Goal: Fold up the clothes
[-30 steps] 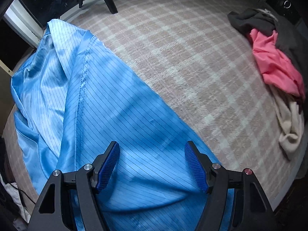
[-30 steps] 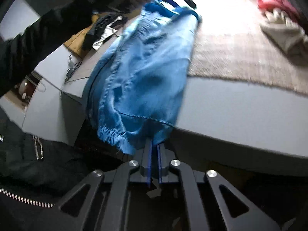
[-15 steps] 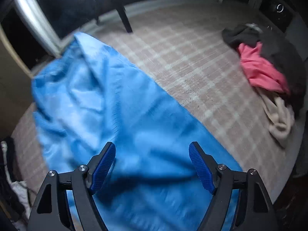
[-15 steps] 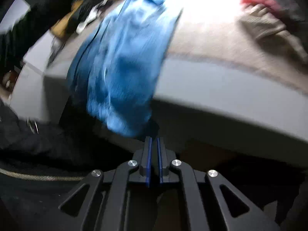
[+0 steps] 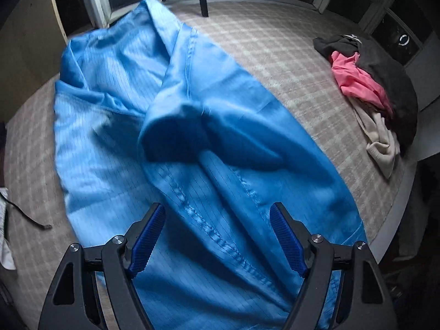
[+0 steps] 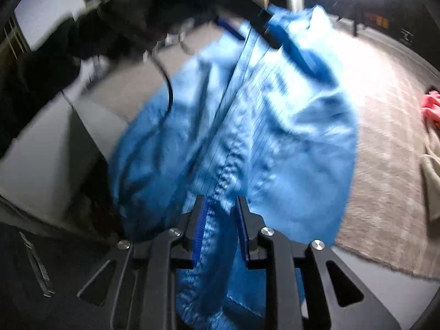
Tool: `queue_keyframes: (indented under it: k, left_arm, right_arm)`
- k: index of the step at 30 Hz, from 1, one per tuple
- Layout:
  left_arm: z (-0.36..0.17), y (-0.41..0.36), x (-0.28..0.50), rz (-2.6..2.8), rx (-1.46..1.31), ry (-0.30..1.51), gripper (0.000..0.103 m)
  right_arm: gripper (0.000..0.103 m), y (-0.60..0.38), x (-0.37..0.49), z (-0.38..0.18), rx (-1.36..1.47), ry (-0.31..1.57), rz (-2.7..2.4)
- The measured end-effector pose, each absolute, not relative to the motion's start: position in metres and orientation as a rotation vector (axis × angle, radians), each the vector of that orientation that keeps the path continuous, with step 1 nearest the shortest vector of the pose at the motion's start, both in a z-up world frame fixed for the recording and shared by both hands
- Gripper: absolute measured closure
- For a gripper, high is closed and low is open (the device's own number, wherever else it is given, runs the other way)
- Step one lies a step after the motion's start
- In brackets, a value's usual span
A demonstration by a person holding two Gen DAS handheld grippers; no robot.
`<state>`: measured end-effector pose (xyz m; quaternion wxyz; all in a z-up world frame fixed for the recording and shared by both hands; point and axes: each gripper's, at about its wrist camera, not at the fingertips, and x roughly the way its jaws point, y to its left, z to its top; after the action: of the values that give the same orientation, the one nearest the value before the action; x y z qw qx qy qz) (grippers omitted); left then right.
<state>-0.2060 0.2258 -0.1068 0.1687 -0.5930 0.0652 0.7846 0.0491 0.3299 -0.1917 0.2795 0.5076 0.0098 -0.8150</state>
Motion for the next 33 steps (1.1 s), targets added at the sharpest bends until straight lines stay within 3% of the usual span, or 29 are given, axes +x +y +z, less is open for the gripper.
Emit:
queue_keyframes:
  k: [1,5,8,10,11,12,18,23,26,28,29,33]
  left_arm:
    - [-0.105,0.223,-0.205,2.244,-1.681,0.19,0.033]
    - [-0.08,0.198,-0.202,2.361,-1.604,0.169,0.033]
    - [-0.066,0.166,-0.202,2.448,-1.583,0.08,0.033]
    - [-0.068,0.151,-0.201,2.457,-1.604,0.008,0.033]
    - [-0.071,0.149,-0.198,2.448,-1.61,-0.017,0.033]
    - [-0.075,0.146,-0.196,2.44,-1.615,-0.042,0.033]
    - [-0.101,0.156,-0.192,2.371,-1.647,-0.164,0.033]
    - [-0.114,0.163,-0.197,2.343,-1.654,-0.231,0.033]
    - [-0.118,0.163,-0.198,2.343,-1.66,-0.231,0.033]
    - [-0.121,0.163,-0.199,2.332,-1.667,-0.249,0.033]
    - [-0.123,0.164,-0.2,2.324,-1.67,-0.264,0.033]
    - [-0.123,0.174,-0.202,2.297,-1.647,-0.275,0.033]
  right_arm:
    - [0.081,0.326,0.05,-0.197,1.37,0.012,-2.126]
    - [0.081,0.312,0.058,-0.19,1.356,0.156,-2.046]
    - [0.081,0.329,0.048,-0.169,1.328,0.085,-2.066]
    - [0.066,0.345,0.033,-0.148,1.281,0.055,-2.132]
    - [0.053,0.348,0.018,-0.139,1.257,0.046,-2.172]
    - [0.049,0.351,0.0,-0.13,1.232,0.036,-2.212]
    - [0.051,0.351,-0.115,-0.102,1.168,-0.021,-2.369]
    - [0.05,0.314,-0.198,-0.134,1.301,0.194,-2.361]
    - [0.05,0.307,-0.219,-0.158,1.346,0.211,-2.317]
    - [0.074,0.308,-0.229,-0.166,1.374,0.152,-2.302]
    - [0.097,0.313,-0.231,-0.168,1.386,0.084,-2.296]
    - [0.098,0.352,-0.235,-0.165,1.338,-0.339,-2.224]
